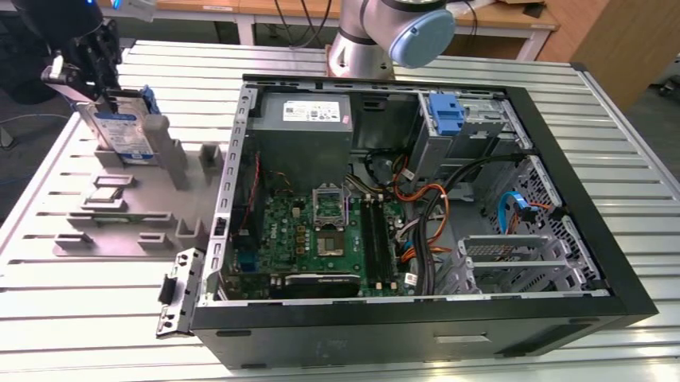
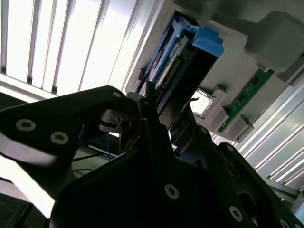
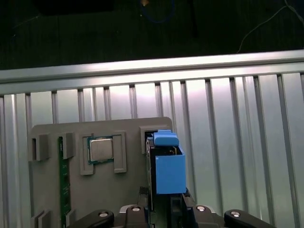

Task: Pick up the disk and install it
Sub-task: 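Pick up the disk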

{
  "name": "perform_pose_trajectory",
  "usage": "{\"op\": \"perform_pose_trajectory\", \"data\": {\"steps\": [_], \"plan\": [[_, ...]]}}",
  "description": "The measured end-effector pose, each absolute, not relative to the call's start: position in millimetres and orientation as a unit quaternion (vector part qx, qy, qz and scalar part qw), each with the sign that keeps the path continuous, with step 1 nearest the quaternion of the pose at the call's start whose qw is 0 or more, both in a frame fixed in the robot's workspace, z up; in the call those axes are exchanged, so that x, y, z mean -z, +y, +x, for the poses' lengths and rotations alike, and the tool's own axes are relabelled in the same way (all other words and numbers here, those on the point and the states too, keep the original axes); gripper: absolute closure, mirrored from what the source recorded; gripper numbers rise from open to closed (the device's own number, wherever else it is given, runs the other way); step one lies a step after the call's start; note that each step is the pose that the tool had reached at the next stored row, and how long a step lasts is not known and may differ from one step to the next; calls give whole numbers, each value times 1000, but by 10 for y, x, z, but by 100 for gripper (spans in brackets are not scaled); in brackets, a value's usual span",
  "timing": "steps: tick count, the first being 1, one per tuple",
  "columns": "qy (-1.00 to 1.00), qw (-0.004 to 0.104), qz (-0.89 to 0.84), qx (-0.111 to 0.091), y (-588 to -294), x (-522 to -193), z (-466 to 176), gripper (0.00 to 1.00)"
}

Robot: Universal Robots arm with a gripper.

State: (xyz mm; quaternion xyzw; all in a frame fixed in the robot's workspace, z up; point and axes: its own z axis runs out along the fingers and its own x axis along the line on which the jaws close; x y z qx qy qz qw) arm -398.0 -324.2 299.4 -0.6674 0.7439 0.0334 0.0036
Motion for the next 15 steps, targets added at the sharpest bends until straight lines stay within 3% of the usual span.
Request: {"op": "perform_pose_trajectory", "data": {"steps": [15], "plan": [[745, 4, -666, -33, -3241, -2990, -3980, 64]]}}
